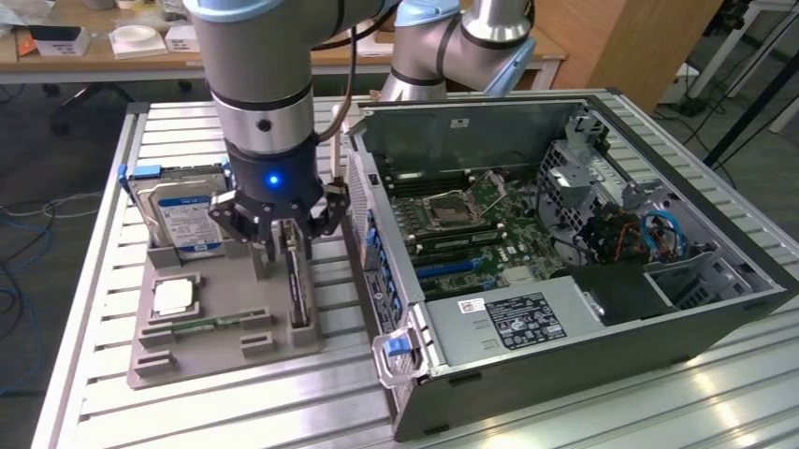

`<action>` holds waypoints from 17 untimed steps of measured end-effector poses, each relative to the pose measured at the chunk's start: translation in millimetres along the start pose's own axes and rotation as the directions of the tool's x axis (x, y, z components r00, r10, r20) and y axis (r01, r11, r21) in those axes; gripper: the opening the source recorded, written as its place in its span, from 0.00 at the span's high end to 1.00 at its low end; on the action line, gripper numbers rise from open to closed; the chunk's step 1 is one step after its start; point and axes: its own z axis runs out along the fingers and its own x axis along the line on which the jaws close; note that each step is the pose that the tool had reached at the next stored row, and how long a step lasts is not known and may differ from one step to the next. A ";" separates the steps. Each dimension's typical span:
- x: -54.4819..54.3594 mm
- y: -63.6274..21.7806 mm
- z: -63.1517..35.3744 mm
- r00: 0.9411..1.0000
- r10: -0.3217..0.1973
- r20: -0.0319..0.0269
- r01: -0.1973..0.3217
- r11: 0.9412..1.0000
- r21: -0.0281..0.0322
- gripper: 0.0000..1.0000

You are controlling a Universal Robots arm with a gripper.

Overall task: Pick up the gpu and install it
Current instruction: 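Pick up the gpu and move the gpu toward the slot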

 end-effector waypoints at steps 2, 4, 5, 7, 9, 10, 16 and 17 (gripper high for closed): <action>0.1 -0.2 1.9 1.000 0.000 0.000 0.000 1.000 0.000 0.53; 0.1 -0.7 3.7 1.000 0.000 0.000 0.000 1.000 0.000 0.53; 0.1 -0.9 4.6 1.000 0.000 0.000 0.000 1.000 0.000 0.53; 0.1 -1.5 6.5 1.000 0.000 0.000 0.000 1.000 0.000 0.53; 0.1 -2.0 8.3 1.000 0.000 0.000 0.000 1.000 0.000 0.53; 0.1 -2.3 9.3 1.000 0.000 0.000 0.000 1.000 0.000 0.53; 0.2 -3.9 14.9 1.000 0.000 0.000 0.000 1.000 0.000 0.53; 0.3 -4.1 15.8 1.000 0.000 0.000 0.000 1.000 0.000 0.53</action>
